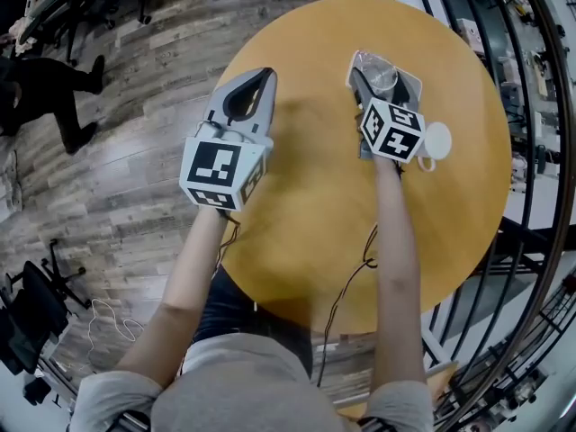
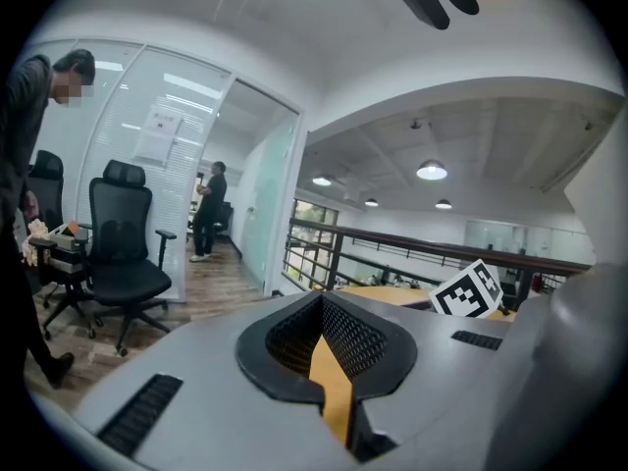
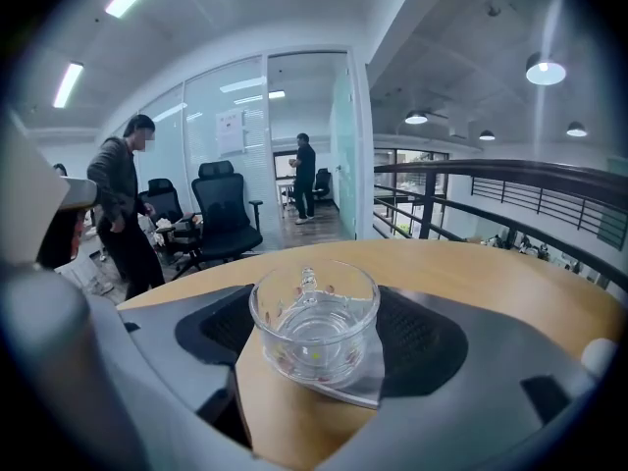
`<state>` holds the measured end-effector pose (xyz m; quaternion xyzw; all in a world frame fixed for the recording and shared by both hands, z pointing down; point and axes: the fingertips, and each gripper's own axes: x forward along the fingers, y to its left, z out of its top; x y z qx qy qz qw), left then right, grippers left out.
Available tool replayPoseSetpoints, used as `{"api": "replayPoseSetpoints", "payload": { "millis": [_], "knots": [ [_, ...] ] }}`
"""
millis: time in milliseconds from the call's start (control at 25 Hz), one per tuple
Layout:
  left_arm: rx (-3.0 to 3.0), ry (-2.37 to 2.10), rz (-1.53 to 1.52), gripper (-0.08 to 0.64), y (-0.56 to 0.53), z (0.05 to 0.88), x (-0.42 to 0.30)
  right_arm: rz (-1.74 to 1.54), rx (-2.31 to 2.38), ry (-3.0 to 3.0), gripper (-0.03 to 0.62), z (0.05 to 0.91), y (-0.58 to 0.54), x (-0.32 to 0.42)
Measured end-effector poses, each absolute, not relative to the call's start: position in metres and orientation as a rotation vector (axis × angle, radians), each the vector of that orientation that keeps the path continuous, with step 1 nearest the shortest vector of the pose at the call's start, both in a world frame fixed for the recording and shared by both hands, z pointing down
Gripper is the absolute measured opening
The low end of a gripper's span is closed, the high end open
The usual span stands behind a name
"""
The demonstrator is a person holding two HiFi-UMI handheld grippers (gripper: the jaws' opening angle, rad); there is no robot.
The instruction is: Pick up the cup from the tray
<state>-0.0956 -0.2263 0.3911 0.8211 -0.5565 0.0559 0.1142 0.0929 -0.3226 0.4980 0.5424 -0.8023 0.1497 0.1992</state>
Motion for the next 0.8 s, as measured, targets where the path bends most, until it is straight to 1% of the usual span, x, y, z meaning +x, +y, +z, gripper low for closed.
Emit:
{"api": "replayPoseSetpoints", "payload": {
  "millis": [360, 800],
  "knots": [
    [2.44, -1.609, 0.13, 0.006, -0.221, 0.373, -0.083, 0.438, 1.519, -2.324, 0.339, 0.467, -0.285, 0.089],
    [2.473, -1.57, 0.142, 0.006, -0.208, 0.368, -0.063, 0.486, 1.441, -2.293, 0.339, 0.504, -0.229, 0.082]
  ]
}}
